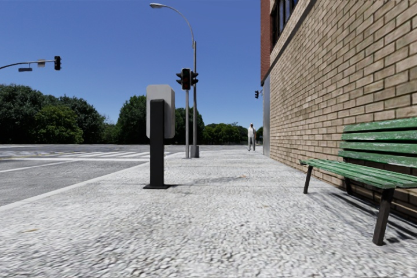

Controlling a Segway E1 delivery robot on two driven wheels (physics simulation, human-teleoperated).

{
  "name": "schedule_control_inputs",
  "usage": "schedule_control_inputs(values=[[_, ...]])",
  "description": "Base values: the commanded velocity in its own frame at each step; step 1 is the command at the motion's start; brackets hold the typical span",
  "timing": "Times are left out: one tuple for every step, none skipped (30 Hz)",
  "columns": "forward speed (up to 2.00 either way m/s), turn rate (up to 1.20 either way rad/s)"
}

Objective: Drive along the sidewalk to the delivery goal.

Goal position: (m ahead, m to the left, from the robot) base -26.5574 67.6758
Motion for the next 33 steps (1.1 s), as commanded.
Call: schedule_control_inputs(values=[[2.0,-0.87],[2.0,-0.04],[2.0,0.0],[2.0,0.0],[2.0,0.0],[2.0,0.0],[2.0,0.0],[2.0,0.0],[2.0,0.0],[2.0,0.0],[2.0,0.0],[2.0,0.0],[2.0,0.0],[2.0,0.0],[2.0,0.0],[2.0,0.0],[2.0,0.0],[2.0,0.0],[2.0,0.0],[2.0,0.0],[2.0,0.0],[2.0,0.0],[2.0,0.0],[2.0,0.0],[2.0,0.0],[2.0,0.0],[2.0,0.0],[2.0,0.0],[2.0,0.0],[2.0,0.0],[2.0,0.0],[2.0,0.0],[2.0,0.0]])
